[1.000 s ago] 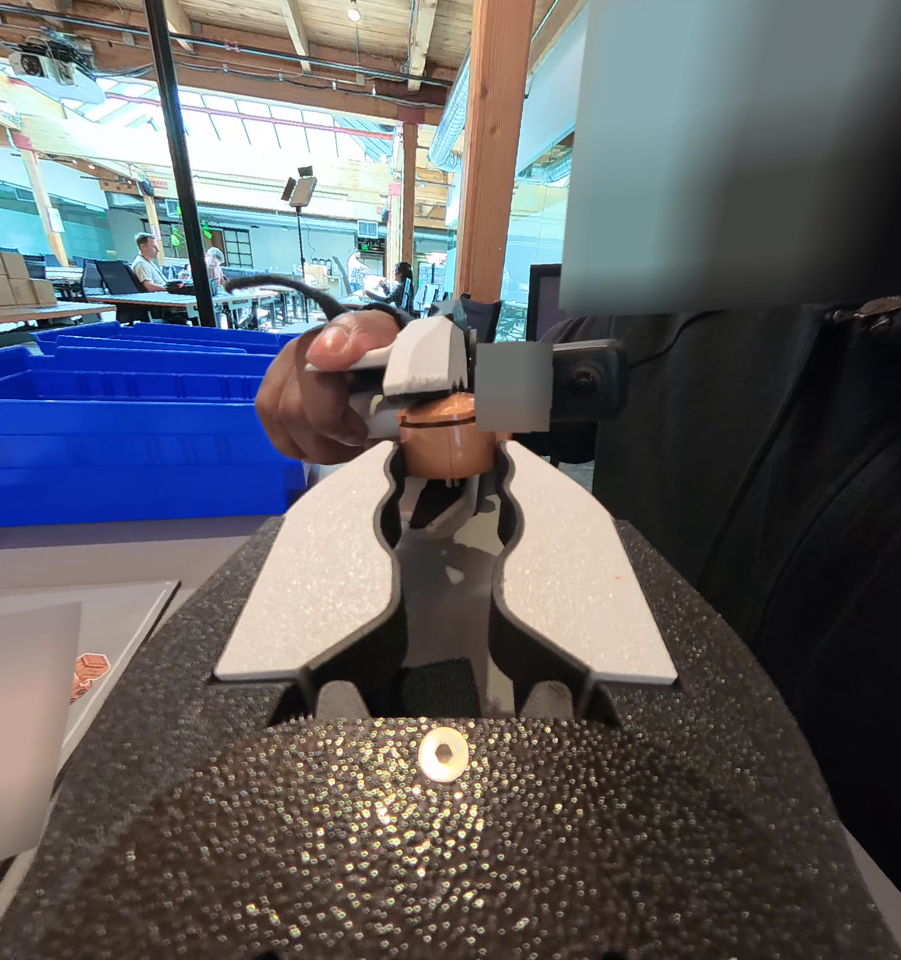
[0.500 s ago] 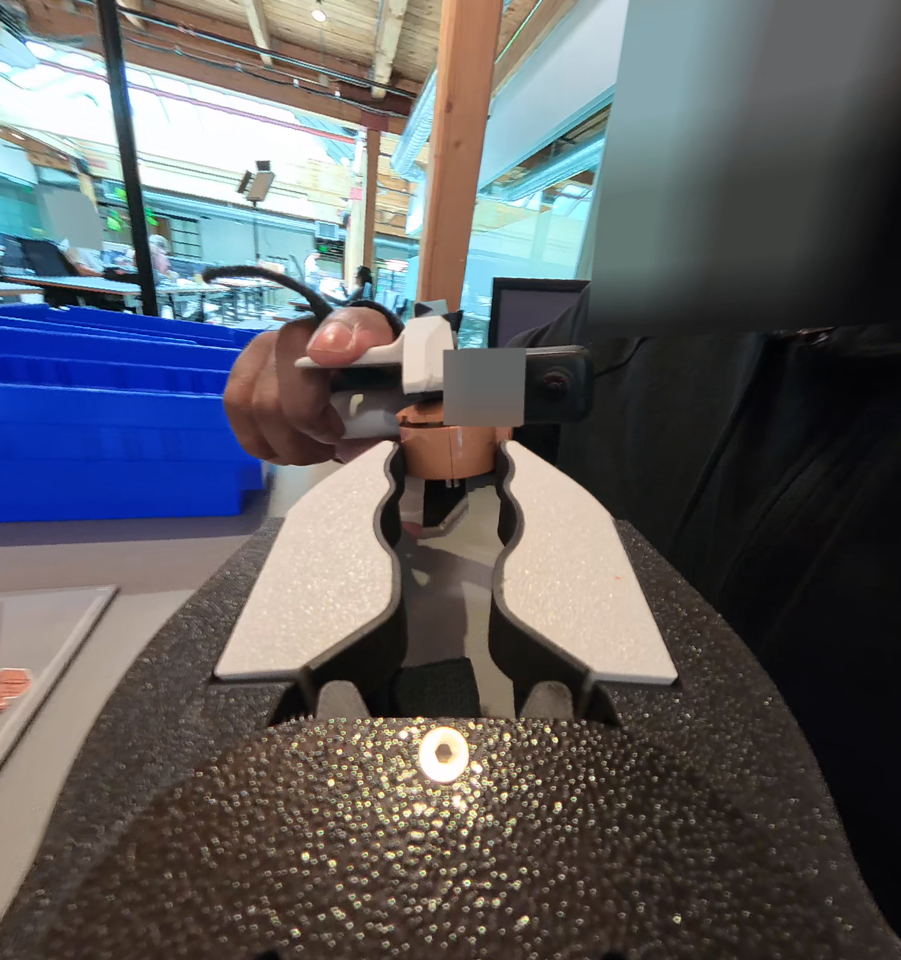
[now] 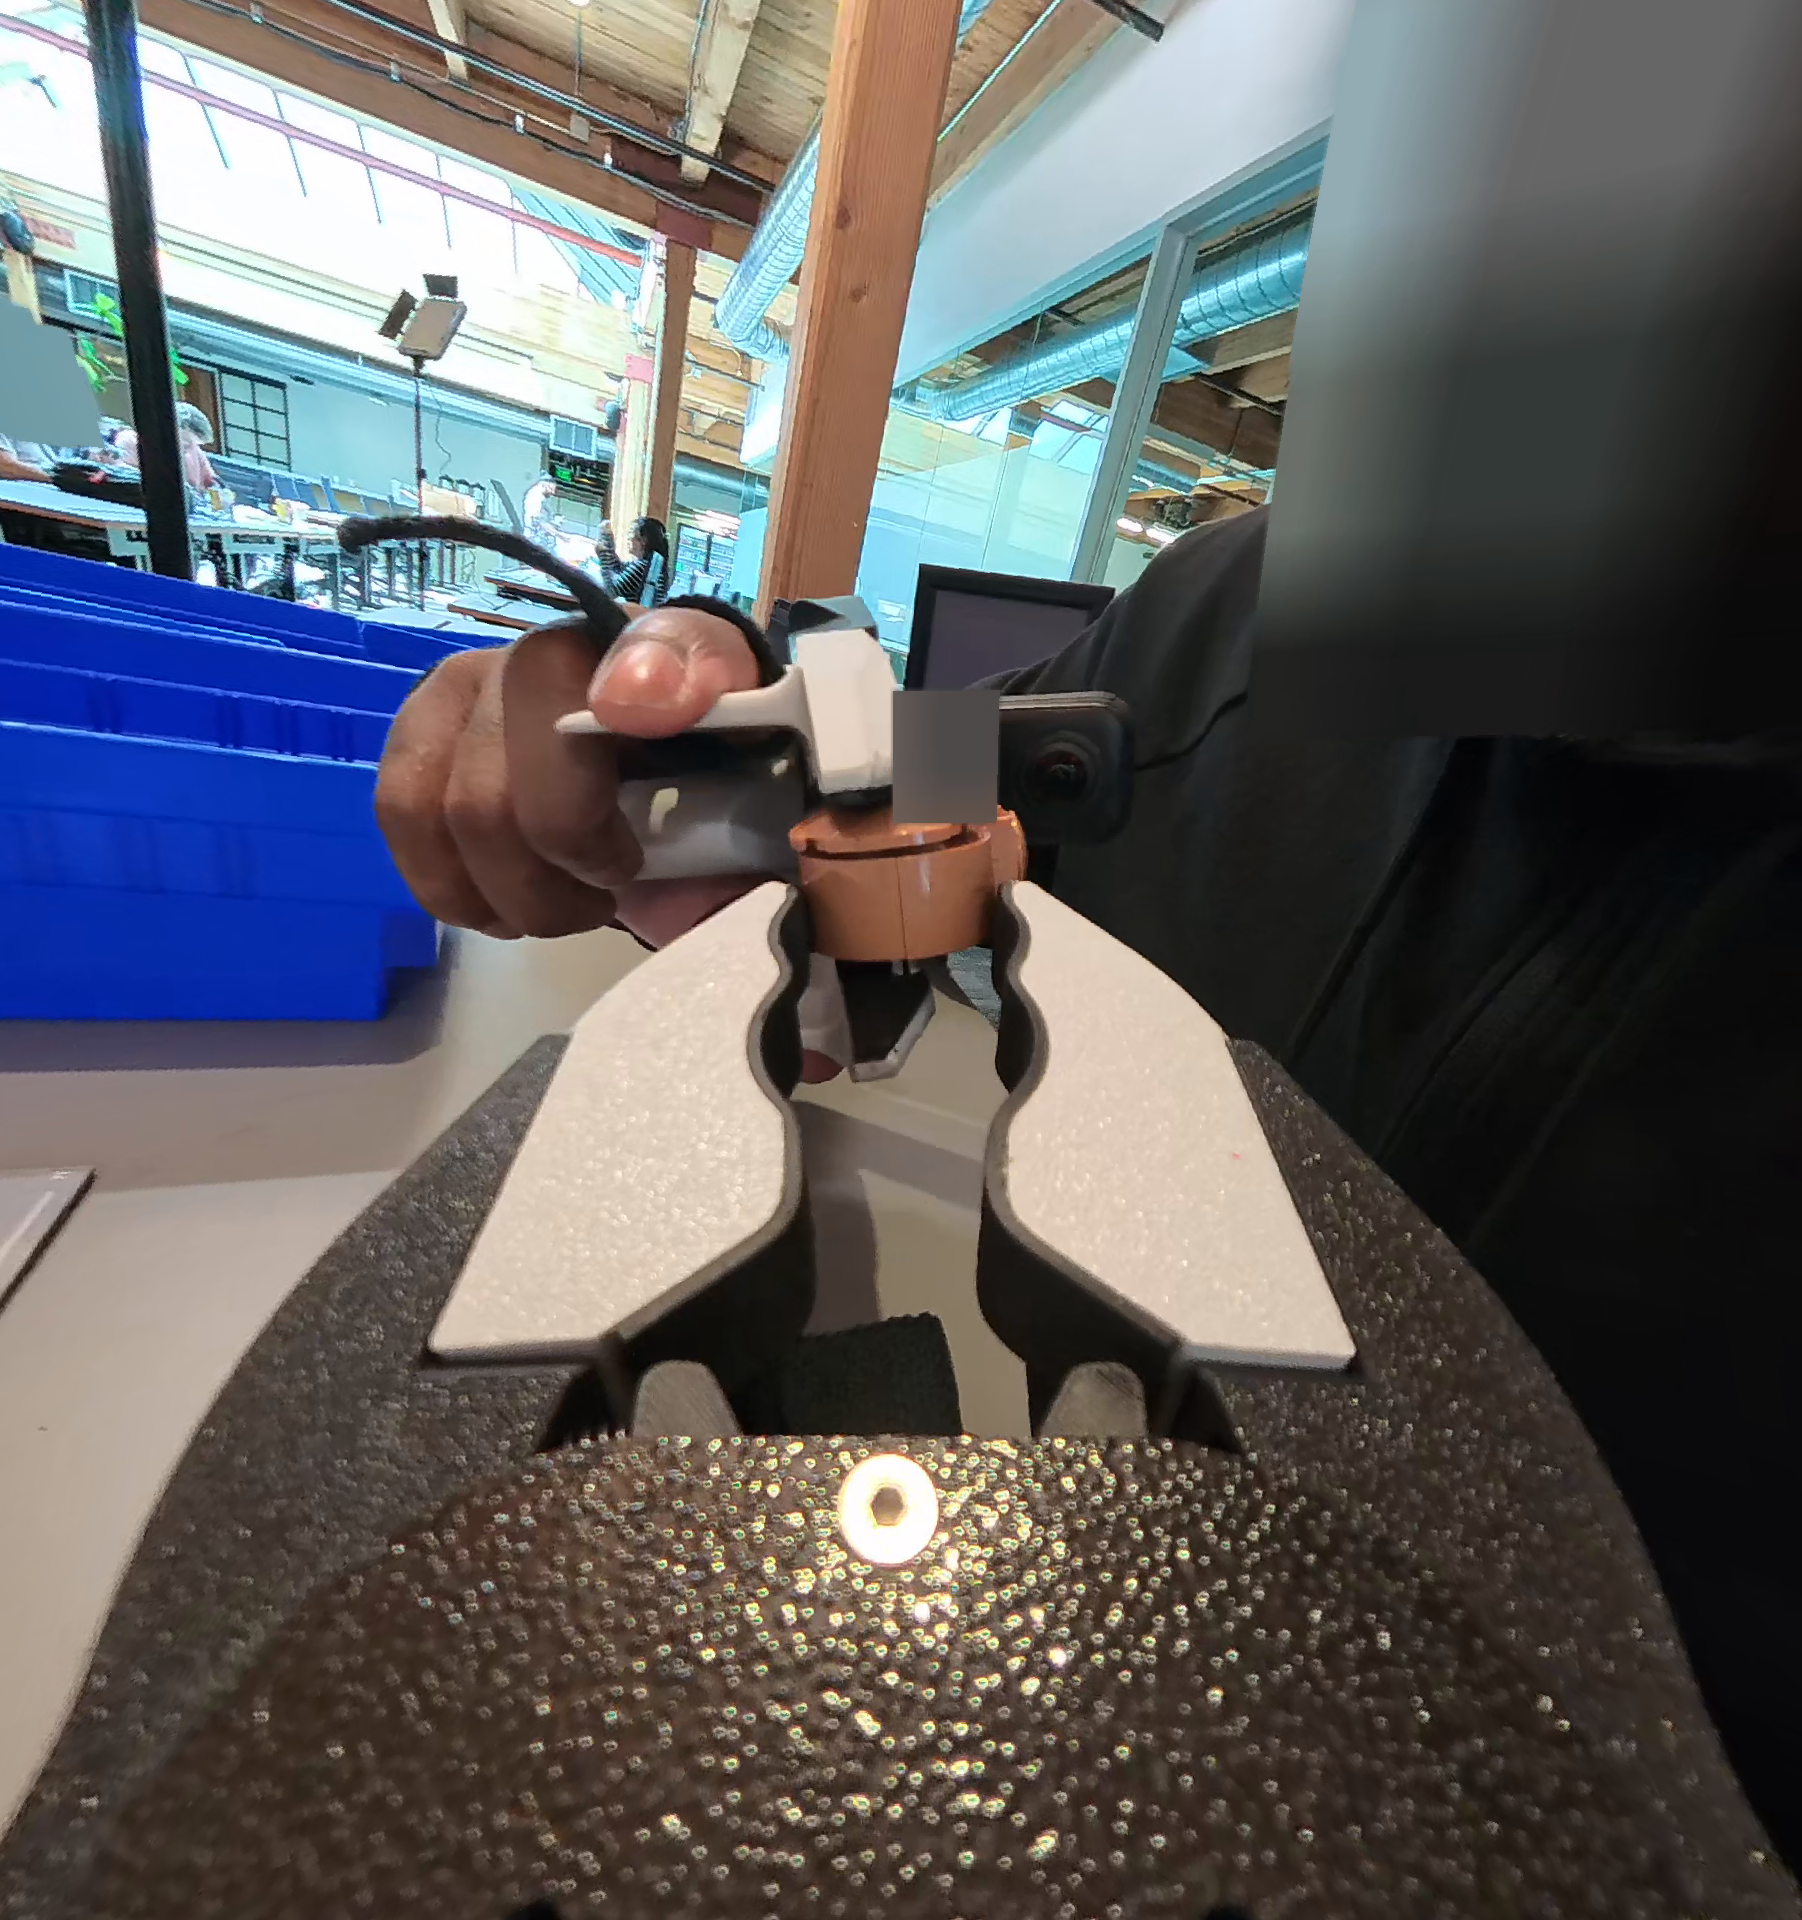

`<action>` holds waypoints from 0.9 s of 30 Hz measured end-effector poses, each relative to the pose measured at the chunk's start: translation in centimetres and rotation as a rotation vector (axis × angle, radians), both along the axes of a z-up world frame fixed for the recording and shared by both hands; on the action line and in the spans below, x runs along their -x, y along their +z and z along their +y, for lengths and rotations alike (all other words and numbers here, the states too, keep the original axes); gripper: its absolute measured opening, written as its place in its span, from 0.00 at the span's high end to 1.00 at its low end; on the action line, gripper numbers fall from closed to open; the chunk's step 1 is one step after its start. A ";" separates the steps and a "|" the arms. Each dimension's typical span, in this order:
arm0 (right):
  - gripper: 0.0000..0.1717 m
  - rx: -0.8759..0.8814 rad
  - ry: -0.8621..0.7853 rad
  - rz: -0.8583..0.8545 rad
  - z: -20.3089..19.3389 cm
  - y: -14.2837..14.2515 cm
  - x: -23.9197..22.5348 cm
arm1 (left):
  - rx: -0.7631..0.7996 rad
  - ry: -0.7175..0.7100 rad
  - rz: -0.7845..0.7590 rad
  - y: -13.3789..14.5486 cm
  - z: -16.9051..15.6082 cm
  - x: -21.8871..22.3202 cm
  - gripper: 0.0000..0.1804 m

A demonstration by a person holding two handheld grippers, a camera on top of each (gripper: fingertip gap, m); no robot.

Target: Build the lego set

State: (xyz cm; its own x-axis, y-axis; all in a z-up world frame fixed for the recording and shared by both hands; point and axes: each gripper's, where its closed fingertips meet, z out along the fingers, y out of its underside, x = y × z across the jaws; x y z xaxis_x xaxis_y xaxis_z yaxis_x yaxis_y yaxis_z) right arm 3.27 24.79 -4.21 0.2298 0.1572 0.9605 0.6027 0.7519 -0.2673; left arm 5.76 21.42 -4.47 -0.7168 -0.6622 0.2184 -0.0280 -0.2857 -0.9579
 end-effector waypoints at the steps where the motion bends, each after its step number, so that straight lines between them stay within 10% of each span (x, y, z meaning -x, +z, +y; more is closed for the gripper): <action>1: 0.79 0.000 -0.007 -0.001 0.1 0.0 -0.1 | 0.000 0.009 -0.002 0.0 0.1 -0.1 0.82; 27: 0.79 -0.028 -0.013 -0.021 0.0 0.2 -0.3 | 0.037 -0.006 -0.001 0.3 0.3 0.2 0.82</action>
State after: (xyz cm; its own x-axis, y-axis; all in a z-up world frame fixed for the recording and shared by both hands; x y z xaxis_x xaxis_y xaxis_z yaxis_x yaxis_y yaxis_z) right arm 3.61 24.81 -4.03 0.2117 0.1273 0.9690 0.6175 0.7511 -0.2336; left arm 5.58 21.77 -4.20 -0.7207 -0.6496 0.2421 -0.0288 -0.3209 -0.9467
